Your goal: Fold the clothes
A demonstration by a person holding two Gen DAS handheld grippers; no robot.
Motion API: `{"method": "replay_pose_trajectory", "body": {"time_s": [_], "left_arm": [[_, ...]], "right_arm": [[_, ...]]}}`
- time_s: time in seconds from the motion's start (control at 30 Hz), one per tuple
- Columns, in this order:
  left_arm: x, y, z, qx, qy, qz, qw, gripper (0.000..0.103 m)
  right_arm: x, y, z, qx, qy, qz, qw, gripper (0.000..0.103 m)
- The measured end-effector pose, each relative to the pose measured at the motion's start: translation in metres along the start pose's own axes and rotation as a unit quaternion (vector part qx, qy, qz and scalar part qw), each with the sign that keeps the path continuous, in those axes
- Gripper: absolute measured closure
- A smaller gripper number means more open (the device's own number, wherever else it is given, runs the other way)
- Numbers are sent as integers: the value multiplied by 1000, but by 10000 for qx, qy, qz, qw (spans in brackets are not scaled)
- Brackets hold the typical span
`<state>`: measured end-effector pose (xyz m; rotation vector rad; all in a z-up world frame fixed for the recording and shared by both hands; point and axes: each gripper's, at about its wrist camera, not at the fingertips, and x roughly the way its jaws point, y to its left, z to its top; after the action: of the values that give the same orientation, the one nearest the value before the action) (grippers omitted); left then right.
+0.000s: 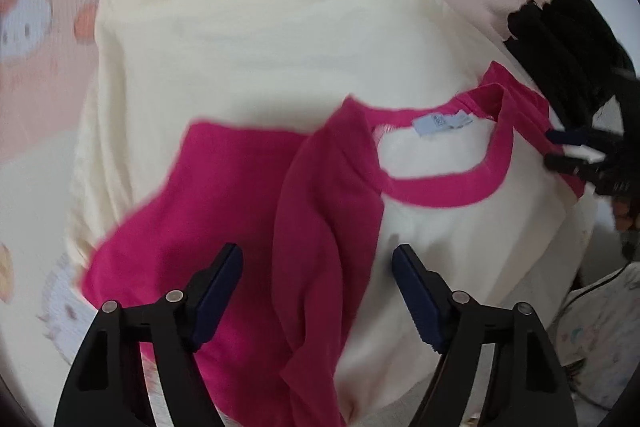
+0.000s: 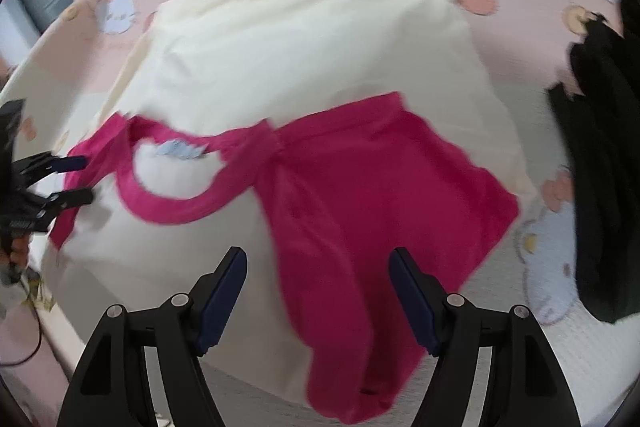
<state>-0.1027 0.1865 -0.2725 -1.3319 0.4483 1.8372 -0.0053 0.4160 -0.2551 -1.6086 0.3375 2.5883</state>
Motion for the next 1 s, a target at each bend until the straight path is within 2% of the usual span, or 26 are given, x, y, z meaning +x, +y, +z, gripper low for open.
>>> {"method": "replay_pose_trajectory", "body": {"time_s": [0.03,0.07,0.1,0.13,0.17,0.23,0.27,0.33,0.37,0.47,0.57,0.7,1.0], "left_arm": [[1,4,-2,-145,32,-90,9998,27],[-2,4,-6,-208,-52,-157,9996,28],[-3,3,-7,-188,-57,-185,9996,31],[-4,2,-9,-169,-63,-213,9996,37],[-5,1,-11,-150,-69,-241,9996,41],[-7,-2,-14,-140,-48,-366,9992,63],[-8,-5,-16,-155,-14,-446,9989,68],[-9,-10,-18,-185,53,-605,9980,81],[-10,-11,-19,-207,87,-691,9974,82],[-15,-6,-16,-393,204,-1033,9937,86],[-24,9,-18,-888,279,-1477,9846,86],[-27,7,-29,-897,465,-1575,9823,86],[-24,-4,-52,-732,813,-1598,9811,86]], "right_arm": [[5,3,-1,-78,95,-25,9999,31],[11,4,-2,-58,235,-118,9996,40],[16,4,-4,40,362,-216,9991,43],[15,4,-5,90,280,-247,9993,46],[13,4,-6,165,248,-195,9994,57],[9,3,-9,330,189,-74,9993,71],[8,0,-12,479,178,67,9987,80],[6,-2,-16,649,175,221,9975,89],[5,-3,-18,678,180,249,9972,91],[-4,-1,-22,741,137,393,9964,95],[-16,-6,-28,911,76,648,9937,95],[-29,-16,-42,1243,157,1091,9861,95],[-20,-3,-79,1025,676,1088,9865,95]]}}
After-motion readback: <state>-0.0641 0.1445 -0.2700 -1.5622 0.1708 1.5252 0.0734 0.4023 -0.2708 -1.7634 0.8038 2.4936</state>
